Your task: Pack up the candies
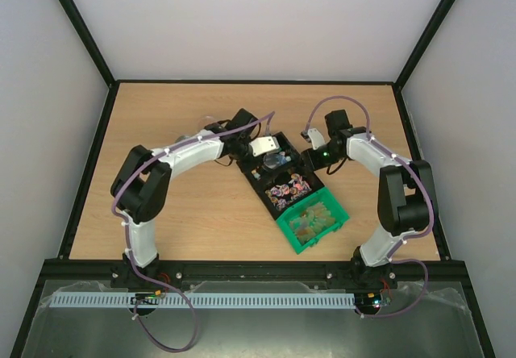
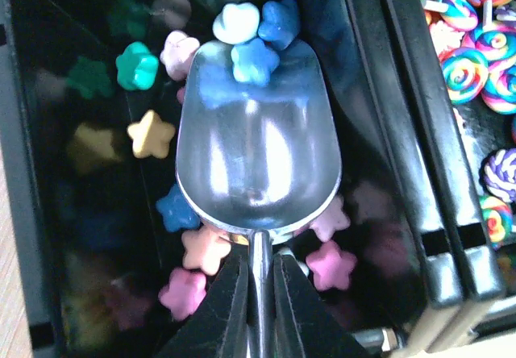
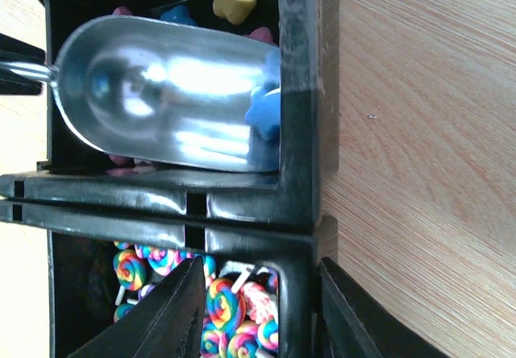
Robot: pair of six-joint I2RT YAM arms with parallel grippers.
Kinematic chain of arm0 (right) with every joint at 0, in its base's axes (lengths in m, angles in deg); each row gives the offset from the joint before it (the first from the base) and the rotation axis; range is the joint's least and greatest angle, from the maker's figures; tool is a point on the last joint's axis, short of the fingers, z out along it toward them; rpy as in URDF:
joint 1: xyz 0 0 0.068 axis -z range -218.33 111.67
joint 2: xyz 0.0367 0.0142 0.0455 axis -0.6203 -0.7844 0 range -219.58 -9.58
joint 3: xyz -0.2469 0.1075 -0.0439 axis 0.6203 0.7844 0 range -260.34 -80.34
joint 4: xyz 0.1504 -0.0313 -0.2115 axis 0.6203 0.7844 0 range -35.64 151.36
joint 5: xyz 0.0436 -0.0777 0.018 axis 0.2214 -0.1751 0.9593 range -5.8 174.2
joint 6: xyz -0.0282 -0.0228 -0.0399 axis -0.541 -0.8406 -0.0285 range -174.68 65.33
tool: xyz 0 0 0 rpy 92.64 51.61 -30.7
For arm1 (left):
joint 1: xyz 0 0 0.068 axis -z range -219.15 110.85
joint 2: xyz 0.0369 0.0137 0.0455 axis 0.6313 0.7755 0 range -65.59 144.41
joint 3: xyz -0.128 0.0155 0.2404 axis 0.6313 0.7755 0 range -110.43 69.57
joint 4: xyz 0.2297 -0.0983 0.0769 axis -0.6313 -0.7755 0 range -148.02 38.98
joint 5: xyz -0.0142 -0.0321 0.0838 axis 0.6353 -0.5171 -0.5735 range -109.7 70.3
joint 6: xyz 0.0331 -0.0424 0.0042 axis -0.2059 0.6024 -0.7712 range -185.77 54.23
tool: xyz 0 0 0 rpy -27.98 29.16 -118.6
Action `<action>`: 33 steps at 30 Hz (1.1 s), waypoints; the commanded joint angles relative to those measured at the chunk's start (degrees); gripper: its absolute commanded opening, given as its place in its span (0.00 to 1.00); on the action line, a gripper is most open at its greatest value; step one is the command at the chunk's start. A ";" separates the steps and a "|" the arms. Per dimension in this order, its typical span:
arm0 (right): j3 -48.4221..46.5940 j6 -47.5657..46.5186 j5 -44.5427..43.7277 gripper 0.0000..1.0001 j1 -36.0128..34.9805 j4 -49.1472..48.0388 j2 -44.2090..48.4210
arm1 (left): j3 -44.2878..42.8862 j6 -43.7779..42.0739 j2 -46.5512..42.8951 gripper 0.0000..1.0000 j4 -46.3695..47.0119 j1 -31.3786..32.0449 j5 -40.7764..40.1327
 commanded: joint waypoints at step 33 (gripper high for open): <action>-0.18 2.12 -3.76 0.38 0.27 -1.33 -1.04 | 35.52 9.35 -14.57 0.02 49.71 -12.43 25.17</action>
